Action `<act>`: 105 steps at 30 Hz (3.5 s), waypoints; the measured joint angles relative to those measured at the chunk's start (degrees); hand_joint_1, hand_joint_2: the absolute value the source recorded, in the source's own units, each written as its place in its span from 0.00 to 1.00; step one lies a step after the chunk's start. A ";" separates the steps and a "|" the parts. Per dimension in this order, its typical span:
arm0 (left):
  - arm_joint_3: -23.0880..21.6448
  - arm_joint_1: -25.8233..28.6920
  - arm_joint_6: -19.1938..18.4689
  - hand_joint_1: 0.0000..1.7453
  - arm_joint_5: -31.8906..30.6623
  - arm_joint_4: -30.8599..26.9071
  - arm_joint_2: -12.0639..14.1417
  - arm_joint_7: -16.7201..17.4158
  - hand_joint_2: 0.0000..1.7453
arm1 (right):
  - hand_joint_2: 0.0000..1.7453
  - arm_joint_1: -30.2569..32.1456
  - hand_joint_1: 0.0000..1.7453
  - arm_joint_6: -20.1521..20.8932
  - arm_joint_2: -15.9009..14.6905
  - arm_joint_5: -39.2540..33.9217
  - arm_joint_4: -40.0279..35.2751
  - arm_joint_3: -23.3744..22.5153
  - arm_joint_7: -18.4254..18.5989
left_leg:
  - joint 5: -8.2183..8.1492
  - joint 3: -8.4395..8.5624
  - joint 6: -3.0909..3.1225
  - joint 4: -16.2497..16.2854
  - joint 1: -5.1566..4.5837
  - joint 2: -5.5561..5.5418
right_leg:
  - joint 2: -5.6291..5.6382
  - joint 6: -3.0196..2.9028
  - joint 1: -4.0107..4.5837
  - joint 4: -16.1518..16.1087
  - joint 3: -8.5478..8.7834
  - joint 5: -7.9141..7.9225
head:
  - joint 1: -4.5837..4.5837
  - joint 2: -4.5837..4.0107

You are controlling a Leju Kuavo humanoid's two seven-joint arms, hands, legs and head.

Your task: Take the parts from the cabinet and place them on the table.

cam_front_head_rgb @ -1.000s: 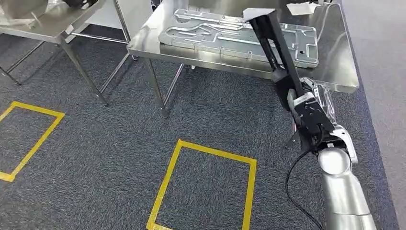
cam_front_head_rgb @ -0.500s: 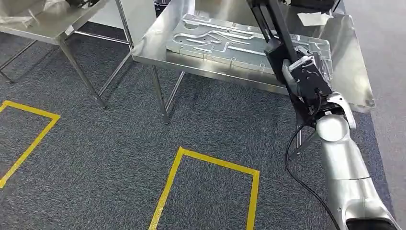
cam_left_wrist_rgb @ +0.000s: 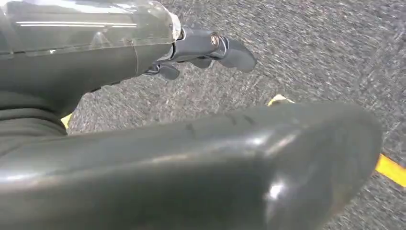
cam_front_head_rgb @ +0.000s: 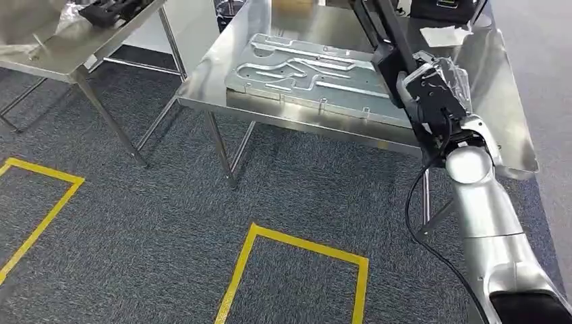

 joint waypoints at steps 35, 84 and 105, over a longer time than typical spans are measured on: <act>-0.22 0.91 -0.90 0.00 -0.26 0.00 -0.50 -0.57 0.00 | 1.00 -2.96 1.00 0.00 0.59 -4.20 6.47 1.60 -1.73 | 14.44 1.41 -1.39 -16.23 1.34 -3.09 | 3.90 1.42 -0.63 0.06 3.56 -3.07 | 0.24 0.00; -4.55 -0.67 -3.48 0.00 -2.65 -0.07 0.83 -0.37 0.00 | 1.00 2.41 1.00 -2.34 -0.73 13.42 12.28 2.36 -0.17 | 12.08 4.02 1.49 -16.54 -0.44 -0.30 | 0.09 4.47 -1.68 1.01 -1.56 0.29 | 0.35 0.00; -4.63 -1.06 -2.51 0.00 0.37 -0.07 0.83 -0.04 0.00 | 1.00 -3.93 1.00 -2.29 12.59 24.02 32.42 12.02 -2.93 | 11.75 5.02 0.08 -16.76 0.52 0.88 | 1.24 3.10 -0.67 1.20 -1.21 0.13 | 0.33 0.00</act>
